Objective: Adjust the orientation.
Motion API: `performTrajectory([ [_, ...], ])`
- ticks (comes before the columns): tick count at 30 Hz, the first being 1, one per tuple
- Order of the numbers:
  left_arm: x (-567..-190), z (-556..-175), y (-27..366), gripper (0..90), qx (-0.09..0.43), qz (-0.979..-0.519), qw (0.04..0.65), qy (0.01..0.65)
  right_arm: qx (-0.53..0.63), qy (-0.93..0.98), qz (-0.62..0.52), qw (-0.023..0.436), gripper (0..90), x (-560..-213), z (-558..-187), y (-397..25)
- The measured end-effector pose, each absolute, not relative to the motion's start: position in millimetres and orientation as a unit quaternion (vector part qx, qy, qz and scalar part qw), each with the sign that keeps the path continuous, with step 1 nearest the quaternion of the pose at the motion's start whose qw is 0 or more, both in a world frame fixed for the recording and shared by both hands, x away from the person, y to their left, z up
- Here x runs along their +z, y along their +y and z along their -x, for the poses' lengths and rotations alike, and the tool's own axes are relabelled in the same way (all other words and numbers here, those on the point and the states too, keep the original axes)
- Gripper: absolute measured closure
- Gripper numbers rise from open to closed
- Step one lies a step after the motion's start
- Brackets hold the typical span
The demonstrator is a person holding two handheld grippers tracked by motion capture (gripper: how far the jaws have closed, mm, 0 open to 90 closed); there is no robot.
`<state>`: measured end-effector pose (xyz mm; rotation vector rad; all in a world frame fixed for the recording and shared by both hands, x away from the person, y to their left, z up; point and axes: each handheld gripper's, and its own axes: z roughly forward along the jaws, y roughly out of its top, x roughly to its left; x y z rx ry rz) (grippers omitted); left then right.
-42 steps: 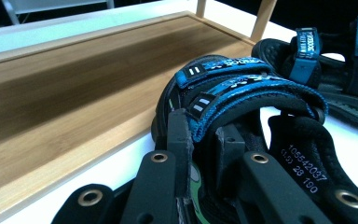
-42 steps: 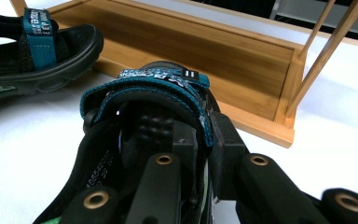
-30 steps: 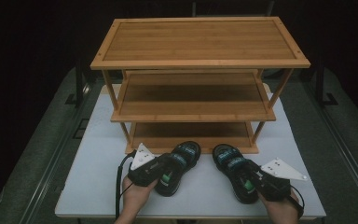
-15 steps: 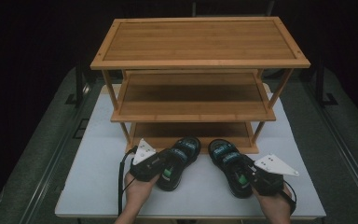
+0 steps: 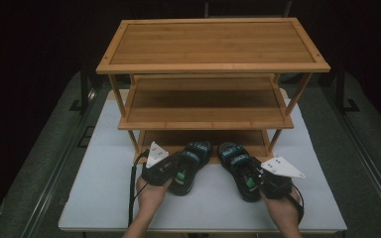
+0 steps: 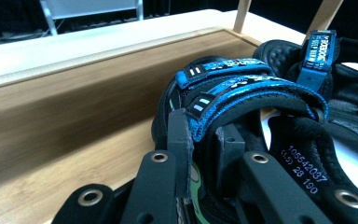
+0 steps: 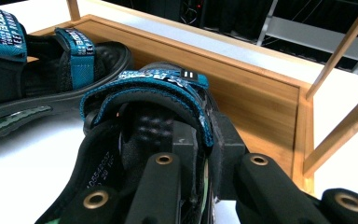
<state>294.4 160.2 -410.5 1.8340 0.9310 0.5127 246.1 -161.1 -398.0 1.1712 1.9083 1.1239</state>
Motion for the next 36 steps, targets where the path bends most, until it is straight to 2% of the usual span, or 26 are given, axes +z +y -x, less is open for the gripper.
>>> performTrajectory([
  [36,-422.4,-321.1,142.0,80.1,0.236,-0.735,0.476,0.422,0.412,0.714,-0.463,0.326,81.7,-406.9,-285.9,-139.5],
])
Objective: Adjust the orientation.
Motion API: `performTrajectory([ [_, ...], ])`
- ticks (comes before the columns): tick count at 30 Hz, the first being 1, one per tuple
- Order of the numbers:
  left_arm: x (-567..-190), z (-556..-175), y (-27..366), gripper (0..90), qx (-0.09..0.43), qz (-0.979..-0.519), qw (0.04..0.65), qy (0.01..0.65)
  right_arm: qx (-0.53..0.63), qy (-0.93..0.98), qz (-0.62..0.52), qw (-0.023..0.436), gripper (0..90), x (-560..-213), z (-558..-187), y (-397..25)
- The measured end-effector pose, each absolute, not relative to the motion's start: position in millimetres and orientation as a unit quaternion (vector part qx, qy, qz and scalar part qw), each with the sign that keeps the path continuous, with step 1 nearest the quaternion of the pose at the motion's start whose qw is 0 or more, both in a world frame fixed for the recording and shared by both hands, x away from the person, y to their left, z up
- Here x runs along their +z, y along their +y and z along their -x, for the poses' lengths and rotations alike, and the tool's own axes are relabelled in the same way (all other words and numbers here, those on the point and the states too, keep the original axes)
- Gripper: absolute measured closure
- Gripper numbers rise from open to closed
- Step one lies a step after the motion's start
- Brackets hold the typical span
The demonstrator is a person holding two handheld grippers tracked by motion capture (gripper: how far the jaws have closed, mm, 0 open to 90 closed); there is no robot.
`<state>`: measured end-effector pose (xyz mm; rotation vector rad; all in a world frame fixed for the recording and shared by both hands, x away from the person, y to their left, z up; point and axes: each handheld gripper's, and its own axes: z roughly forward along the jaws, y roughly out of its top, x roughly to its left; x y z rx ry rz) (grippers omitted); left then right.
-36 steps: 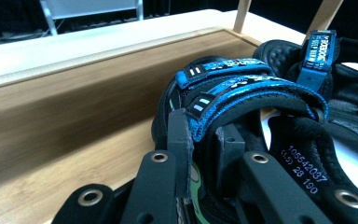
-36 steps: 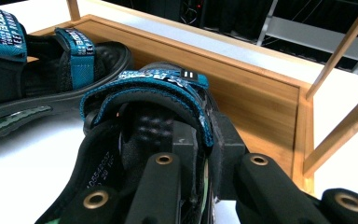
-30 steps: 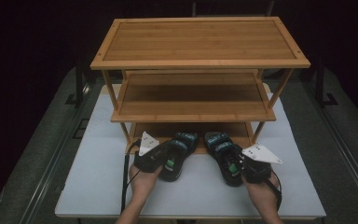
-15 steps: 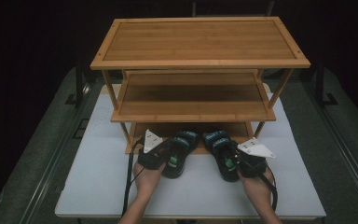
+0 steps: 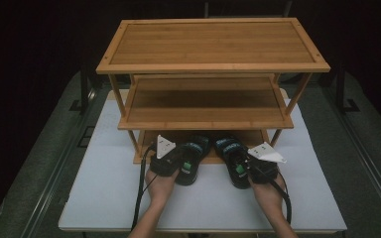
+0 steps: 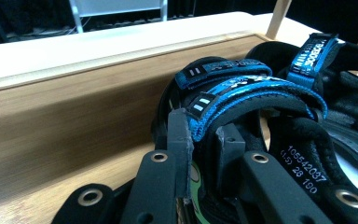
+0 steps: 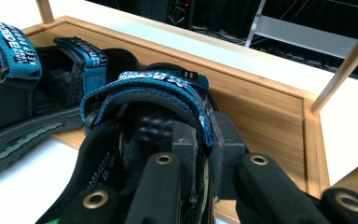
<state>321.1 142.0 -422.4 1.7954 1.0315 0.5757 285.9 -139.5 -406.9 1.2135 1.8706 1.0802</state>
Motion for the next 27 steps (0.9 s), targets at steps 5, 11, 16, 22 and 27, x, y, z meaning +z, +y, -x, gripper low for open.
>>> performTrajectory([
  [5,-424.0,-323.7,141.1,80.1,0.243,-0.735,0.470,0.424,0.414,0.711,-0.465,0.327,81.6,-408.5,-289.0,-137.6],
  [11,-424.6,-324.6,138.4,79.9,0.249,-0.732,0.468,0.428,0.414,0.706,-0.473,0.327,81.7,-411.4,-294.5,-135.3],
  [16,-424.7,-325.0,136.5,79.3,0.246,-0.730,0.470,0.432,0.413,0.702,-0.482,0.324,81.6,-414.0,-298.8,-132.0],
  [22,-425.4,-325.7,135.9,78.6,0.239,-0.729,0.474,0.431,0.412,0.698,-0.489,0.322,81.4,-416.4,-302.4,-130.4],
  [27,-425.4,-326.1,137.0,75.5,0.238,-0.730,0.476,0.428,0.409,0.698,-0.495,0.316,80.3,-416.6,-305.5,-129.9],
])
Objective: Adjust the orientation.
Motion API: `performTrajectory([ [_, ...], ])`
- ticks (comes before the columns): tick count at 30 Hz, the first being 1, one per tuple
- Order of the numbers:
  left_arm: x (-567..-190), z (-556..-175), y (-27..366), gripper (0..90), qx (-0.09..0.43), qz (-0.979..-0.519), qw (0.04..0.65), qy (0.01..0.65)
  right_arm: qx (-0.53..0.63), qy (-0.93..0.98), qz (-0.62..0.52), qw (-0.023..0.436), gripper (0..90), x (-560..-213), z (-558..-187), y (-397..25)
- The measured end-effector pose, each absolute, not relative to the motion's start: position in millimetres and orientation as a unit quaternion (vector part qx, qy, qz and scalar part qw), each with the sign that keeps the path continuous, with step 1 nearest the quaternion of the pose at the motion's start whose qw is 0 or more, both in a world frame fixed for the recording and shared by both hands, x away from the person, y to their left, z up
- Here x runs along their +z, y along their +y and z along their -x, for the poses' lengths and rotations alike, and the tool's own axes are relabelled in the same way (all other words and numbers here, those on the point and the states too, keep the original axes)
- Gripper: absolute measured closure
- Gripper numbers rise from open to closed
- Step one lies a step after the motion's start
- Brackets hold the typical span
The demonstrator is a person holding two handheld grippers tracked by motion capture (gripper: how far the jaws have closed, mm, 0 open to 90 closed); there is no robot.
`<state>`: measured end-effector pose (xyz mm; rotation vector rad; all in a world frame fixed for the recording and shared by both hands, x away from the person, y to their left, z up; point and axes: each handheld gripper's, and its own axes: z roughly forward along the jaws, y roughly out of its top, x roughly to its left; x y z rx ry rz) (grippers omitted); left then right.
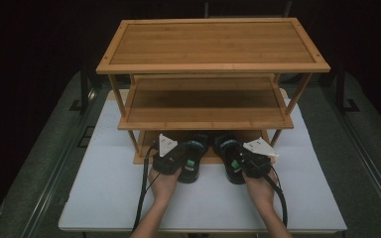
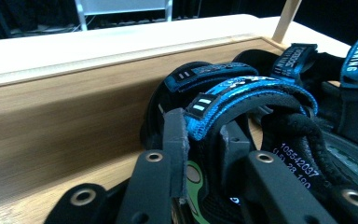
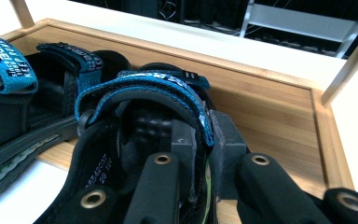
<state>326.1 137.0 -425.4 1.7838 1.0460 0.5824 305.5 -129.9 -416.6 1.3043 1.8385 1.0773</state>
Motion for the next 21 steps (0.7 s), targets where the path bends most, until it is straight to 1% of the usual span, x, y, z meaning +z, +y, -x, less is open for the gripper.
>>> performTrajectory([
  [3,-425.0,-325.8,137.0,70.9,0.236,-0.732,0.479,0.424,0.409,0.701,-0.493,0.314,78.4,-416.0,-306.1,-131.4],
  [6,-425.2,-325.9,137.8,68.7,0.235,-0.735,0.476,0.421,0.409,0.703,-0.494,0.308,77.3,-416.0,-307.6,-134.5],
  [9,-425.5,-327.1,138.6,69.1,0.232,-0.737,0.477,0.419,0.410,0.703,-0.495,0.305,76.9,-415.8,-308.0,-135.6],
  [10,-425.3,-327.6,138.4,71.3,0.233,-0.737,0.477,0.418,0.411,0.704,-0.492,0.305,77.1,-415.8,-308.6,-134.8],
  [14,-425.8,-329.0,137.9,73.9,0.232,-0.737,0.480,0.415,0.413,0.703,-0.494,0.303,77.7,-414.6,-309.8,-131.2],
  [21,-425.3,-329.5,137.8,74.3,0.221,-0.731,0.491,0.420,0.412,0.700,-0.499,0.304,77.9,-412.4,-312.7,-123.3],
])
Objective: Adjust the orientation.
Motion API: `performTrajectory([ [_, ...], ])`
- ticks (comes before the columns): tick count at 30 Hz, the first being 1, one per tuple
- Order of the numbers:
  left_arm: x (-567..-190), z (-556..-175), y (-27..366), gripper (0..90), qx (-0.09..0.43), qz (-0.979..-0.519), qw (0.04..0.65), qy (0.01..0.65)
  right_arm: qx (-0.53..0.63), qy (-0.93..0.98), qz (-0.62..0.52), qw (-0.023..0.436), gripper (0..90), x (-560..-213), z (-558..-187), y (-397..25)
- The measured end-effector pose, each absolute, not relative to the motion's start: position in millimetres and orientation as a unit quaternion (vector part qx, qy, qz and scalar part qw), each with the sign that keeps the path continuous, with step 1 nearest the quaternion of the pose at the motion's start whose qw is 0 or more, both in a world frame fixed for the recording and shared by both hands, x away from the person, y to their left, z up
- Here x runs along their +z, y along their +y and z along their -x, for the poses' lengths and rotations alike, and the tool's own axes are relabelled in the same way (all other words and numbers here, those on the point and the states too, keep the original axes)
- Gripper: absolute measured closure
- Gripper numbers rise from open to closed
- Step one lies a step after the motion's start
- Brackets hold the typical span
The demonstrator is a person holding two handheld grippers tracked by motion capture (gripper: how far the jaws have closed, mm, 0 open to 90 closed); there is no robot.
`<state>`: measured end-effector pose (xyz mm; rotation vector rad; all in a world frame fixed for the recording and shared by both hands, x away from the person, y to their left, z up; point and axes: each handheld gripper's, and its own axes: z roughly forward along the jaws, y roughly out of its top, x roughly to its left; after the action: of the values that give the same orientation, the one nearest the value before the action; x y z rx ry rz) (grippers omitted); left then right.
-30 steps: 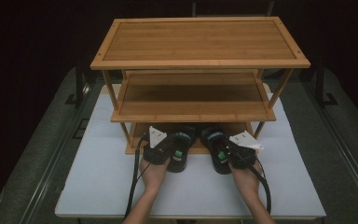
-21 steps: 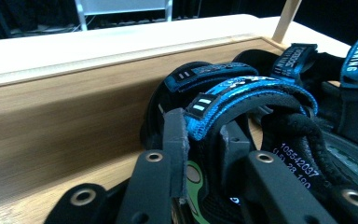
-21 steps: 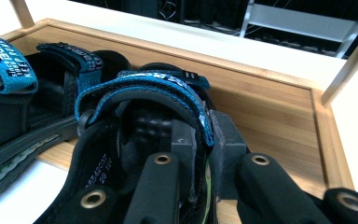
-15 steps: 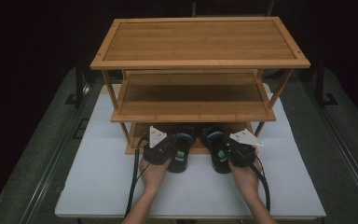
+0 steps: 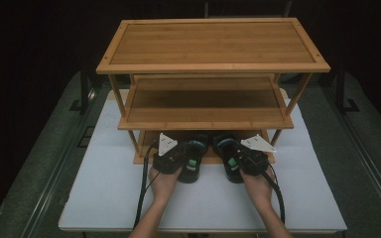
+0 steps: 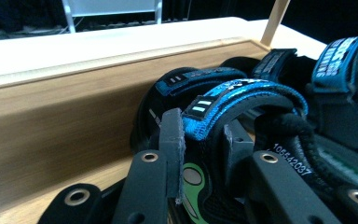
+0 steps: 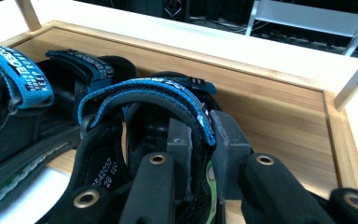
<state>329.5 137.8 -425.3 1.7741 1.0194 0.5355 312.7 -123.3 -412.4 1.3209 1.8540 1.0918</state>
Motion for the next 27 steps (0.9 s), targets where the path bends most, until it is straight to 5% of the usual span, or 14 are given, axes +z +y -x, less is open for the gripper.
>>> performTrajectory([
  [27,-419.2,-322.8,142.7,51.5,0.220,-0.750,0.497,0.377,0.414,0.722,-0.473,0.291,57.3,-407.8,-308.7,-133.7],
])
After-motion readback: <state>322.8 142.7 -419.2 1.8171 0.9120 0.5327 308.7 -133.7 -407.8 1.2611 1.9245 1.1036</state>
